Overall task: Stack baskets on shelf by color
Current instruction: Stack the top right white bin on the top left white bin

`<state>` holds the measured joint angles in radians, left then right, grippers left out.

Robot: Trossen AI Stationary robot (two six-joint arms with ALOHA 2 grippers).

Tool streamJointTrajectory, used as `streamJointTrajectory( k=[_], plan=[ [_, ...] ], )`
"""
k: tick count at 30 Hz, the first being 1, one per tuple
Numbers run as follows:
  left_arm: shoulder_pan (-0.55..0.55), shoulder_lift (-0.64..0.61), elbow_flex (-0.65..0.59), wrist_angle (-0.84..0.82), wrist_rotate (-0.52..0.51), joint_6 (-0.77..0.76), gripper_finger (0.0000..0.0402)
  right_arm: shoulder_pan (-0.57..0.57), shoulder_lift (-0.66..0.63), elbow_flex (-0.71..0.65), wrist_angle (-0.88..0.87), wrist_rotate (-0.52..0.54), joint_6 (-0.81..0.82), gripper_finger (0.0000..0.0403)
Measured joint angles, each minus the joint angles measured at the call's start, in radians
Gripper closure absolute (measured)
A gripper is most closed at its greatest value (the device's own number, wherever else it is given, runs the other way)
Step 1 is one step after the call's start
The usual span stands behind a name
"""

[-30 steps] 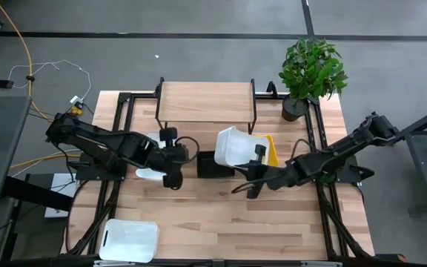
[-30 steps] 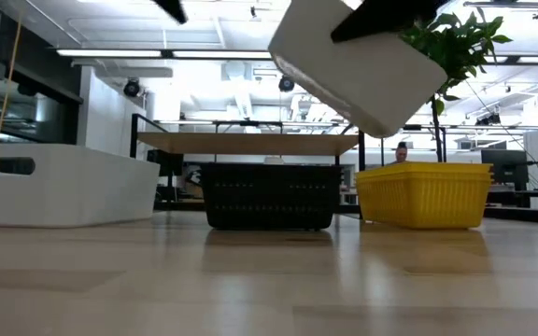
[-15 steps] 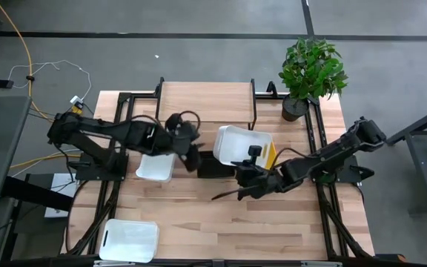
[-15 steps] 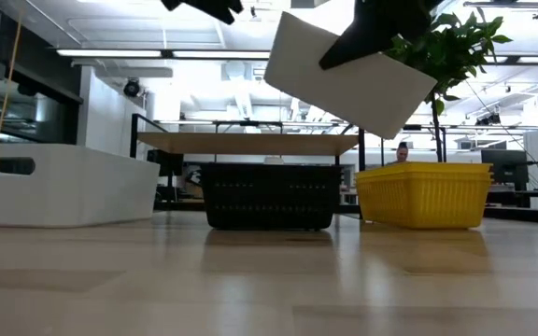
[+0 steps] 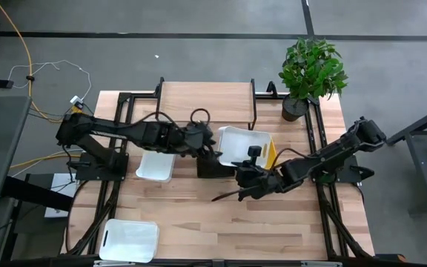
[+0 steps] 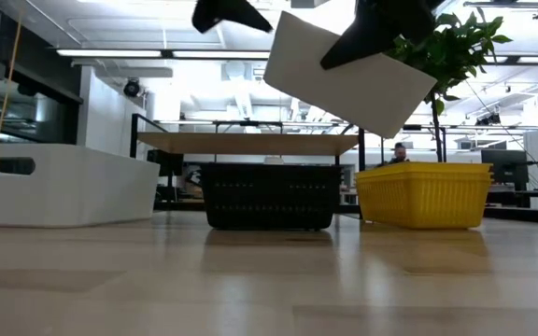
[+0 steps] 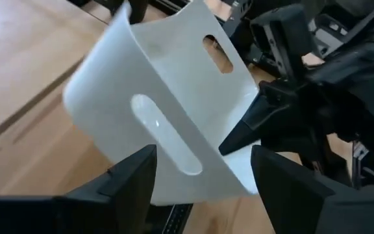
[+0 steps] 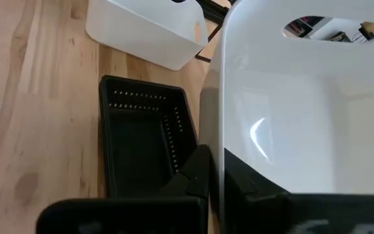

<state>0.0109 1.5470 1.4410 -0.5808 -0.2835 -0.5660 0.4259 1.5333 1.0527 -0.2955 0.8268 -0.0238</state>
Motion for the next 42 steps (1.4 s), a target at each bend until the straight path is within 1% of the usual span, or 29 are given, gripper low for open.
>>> streamJointTrajectory(
  k=[6,10,13,18,20,23,25,30,31,32,33,36,38,42],
  plan=[
    [0.002,0.039,0.000,0.059,0.016,0.000,0.0165,0.000,0.000,-0.001,0.001,-0.010,-0.001,0.0403],
    [0.002,0.042,0.001,0.108,0.020,0.001,0.0165,0.000,0.000,-0.001,0.001,-0.014,-0.003,0.0403],
    [0.002,0.048,0.000,0.105,0.020,0.002,0.0165,0.000,-0.001,-0.001,0.000,-0.015,-0.003,0.0403],
    [0.002,0.054,0.000,0.107,0.057,0.016,0.0166,0.000,-0.001,-0.001,0.000,-0.015,-0.003,0.0403],
    [0.002,0.056,0.000,0.105,0.060,0.019,0.0172,0.000,-0.001,-0.001,0.001,-0.015,-0.003,0.0403],
    [0.002,0.055,0.000,0.107,0.054,0.031,0.0202,0.000,-0.001,-0.001,0.003,-0.014,-0.003,0.0403],
    [0.002,0.055,0.000,0.105,0.048,0.036,0.0237,0.000,-0.001,-0.001,0.006,-0.014,-0.003,0.0403],
    [0.001,0.055,0.000,0.107,0.049,0.061,0.0362,0.000,-0.001,-0.003,0.010,-0.006,0.020,0.0402],
    [0.001,0.054,0.000,0.106,0.047,0.060,0.0379,-0.001,-0.001,-0.004,0.010,0.003,0.028,0.0402],
    [0.001,0.054,0.000,0.105,0.047,0.060,0.0386,-0.001,-0.001,-0.004,0.010,0.007,0.037,0.0402],
    [0.001,0.054,0.000,0.106,0.048,0.061,0.0385,0.000,-0.001,-0.004,0.011,0.011,0.047,0.0400],
    [0.002,0.054,0.000,0.097,0.037,0.070,0.0370,0.000,-0.001,-0.004,0.018,0.012,0.088,0.0379],
    [0.002,0.054,0.000,0.089,0.027,0.075,0.0372,0.000,-0.001,-0.004,0.023,0.009,0.104,0.0349],
    [0.002,0.054,0.000,0.083,-0.007,0.097,0.0396,0.005,-0.002,-0.003,0.062,-0.022,0.094,0.0269]
  ],
)
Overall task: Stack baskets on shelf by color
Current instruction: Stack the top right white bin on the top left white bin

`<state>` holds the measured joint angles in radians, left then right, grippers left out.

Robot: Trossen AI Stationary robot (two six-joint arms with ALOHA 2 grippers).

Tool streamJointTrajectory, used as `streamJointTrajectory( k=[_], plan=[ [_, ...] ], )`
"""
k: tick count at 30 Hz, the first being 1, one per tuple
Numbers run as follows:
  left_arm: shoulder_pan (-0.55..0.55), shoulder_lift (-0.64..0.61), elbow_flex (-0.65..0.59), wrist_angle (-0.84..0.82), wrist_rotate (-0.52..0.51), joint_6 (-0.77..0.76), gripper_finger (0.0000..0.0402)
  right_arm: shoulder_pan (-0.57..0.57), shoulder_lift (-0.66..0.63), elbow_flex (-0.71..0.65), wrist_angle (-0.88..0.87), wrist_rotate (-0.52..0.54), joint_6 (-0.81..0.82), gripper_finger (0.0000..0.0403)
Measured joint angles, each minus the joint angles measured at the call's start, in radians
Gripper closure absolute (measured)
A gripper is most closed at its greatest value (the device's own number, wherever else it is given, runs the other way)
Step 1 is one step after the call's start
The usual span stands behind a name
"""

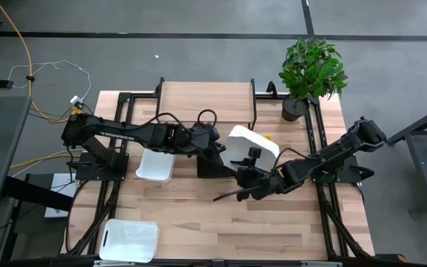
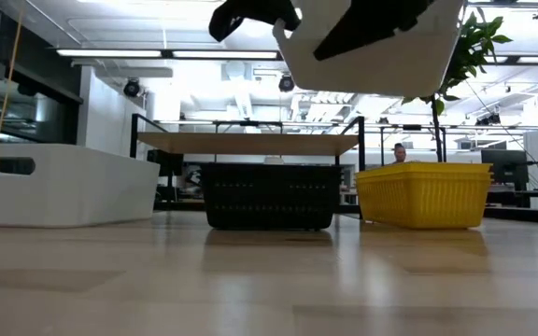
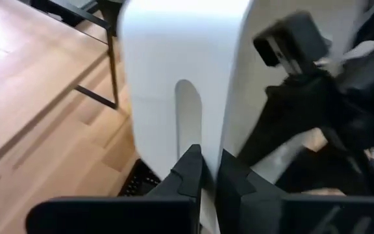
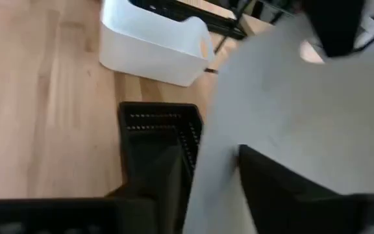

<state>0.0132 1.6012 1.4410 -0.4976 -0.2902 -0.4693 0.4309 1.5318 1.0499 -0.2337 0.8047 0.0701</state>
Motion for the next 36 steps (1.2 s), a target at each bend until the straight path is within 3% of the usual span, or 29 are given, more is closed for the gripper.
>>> streamJointTrajectory(
  k=[4,9,19,36],
  plan=[
    [0.008,0.000,0.000,-0.001,-0.020,0.017,0.0397,0.026,0.000,0.001,0.062,0.003,-0.099,0.0192],
    [0.024,-0.016,0.000,-0.030,-0.035,0.039,0.0401,0.107,0.000,0.002,0.143,0.178,-0.227,0.0146],
    [0.039,-0.161,0.000,-0.180,-0.141,0.081,0.0401,0.240,-0.006,0.002,0.233,0.295,-0.338,0.0142],
    [-0.109,-0.383,0.001,-0.739,-0.042,0.148,0.0401,0.257,-0.008,0.002,0.246,0.335,-0.359,0.0142]
  ],
)
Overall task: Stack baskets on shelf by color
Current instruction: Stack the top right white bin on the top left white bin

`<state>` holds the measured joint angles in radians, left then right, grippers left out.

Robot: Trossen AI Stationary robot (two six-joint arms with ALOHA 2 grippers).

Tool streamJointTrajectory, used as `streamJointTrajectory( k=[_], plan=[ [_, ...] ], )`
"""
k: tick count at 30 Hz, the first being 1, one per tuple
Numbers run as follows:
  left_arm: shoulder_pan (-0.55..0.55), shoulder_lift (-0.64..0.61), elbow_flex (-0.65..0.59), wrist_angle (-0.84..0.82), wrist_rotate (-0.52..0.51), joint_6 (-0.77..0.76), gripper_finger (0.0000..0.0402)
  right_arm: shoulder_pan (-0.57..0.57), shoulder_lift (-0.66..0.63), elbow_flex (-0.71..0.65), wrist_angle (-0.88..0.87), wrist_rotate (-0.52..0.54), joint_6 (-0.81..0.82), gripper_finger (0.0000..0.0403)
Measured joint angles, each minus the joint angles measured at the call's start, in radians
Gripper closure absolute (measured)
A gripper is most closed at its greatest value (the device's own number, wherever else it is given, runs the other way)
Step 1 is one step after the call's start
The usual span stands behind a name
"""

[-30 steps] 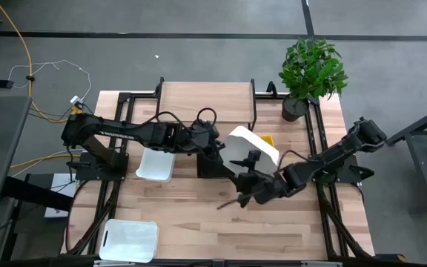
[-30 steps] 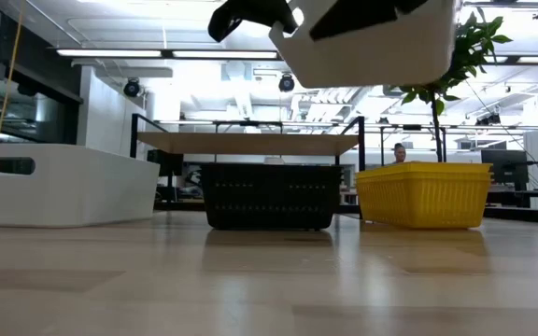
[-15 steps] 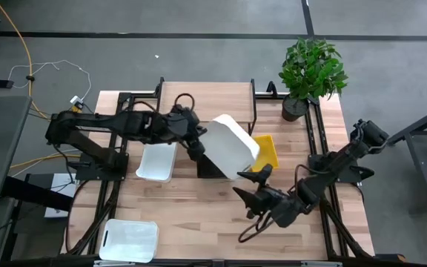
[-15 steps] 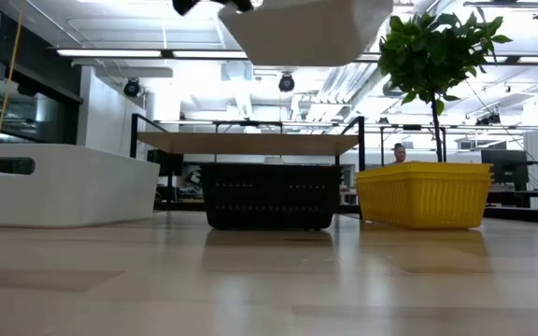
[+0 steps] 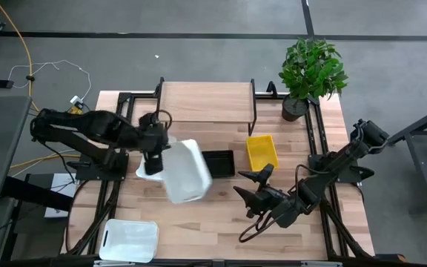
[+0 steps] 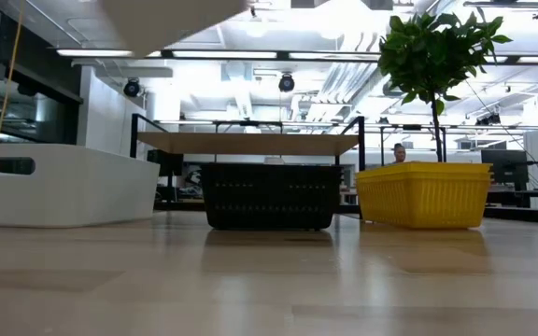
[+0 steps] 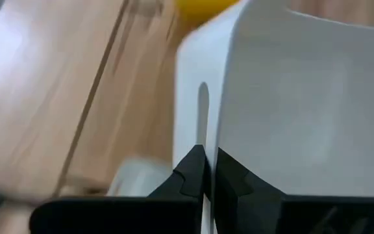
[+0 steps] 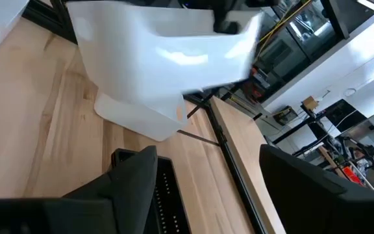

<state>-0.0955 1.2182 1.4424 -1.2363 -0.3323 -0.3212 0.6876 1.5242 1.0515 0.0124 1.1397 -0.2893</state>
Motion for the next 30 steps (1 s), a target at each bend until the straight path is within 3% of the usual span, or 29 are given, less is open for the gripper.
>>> streamJointTrajectory(
  k=[6,13,30],
  plan=[
    [-0.015,0.033,-0.001,-0.338,-0.121,-0.071,0.0401,0.000,0.000,0.000,0.000,-0.004,0.019,0.0142],
    [0.032,0.049,0.030,-0.333,-0.177,0.027,0.0401,0.000,0.000,0.000,-0.003,-0.019,0.041,0.0142],
    [0.142,0.069,-0.004,-0.334,-0.121,0.274,0.0402,0.000,0.000,0.000,-0.012,-0.052,0.046,0.0142]
  ],
)
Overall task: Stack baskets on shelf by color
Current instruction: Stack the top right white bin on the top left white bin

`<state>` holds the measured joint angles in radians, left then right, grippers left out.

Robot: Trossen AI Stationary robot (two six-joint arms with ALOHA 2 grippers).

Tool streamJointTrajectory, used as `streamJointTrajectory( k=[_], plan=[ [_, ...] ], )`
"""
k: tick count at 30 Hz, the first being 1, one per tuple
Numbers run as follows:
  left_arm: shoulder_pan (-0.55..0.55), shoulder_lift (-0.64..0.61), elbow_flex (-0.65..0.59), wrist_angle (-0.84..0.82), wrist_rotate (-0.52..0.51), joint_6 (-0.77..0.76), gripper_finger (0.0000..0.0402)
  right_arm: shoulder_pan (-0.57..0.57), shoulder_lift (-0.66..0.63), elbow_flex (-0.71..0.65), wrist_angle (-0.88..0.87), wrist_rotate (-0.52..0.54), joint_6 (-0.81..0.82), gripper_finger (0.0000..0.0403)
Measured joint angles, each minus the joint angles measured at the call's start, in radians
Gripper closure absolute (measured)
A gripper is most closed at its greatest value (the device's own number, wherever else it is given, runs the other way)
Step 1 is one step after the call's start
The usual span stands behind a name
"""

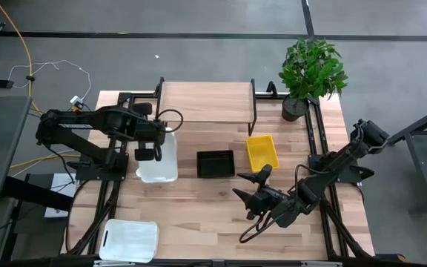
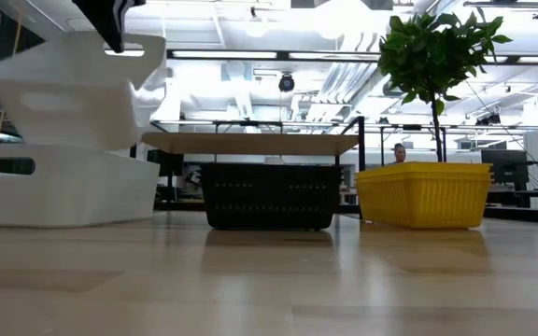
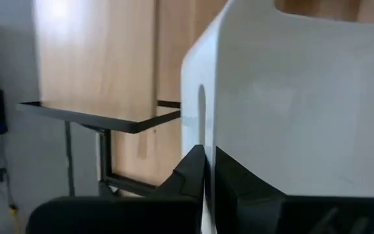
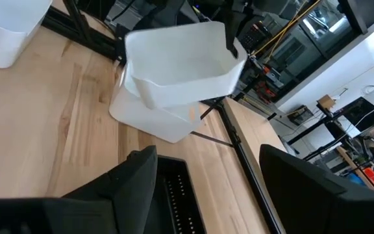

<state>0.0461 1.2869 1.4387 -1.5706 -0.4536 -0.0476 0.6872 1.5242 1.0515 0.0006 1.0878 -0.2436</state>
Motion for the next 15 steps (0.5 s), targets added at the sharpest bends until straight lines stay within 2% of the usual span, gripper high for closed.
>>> streamJointTrajectory(
  k=[3,15],
  plan=[
    [0.002,0.000,0.000,-0.001,0.028,0.035,0.0402,0.000,0.000,0.000,0.000,0.000,0.001,0.0142],
    [0.004,-0.025,0.000,0.000,-0.005,0.133,0.0402,0.000,0.000,0.000,0.000,-0.007,0.011,0.0142]
  ],
)
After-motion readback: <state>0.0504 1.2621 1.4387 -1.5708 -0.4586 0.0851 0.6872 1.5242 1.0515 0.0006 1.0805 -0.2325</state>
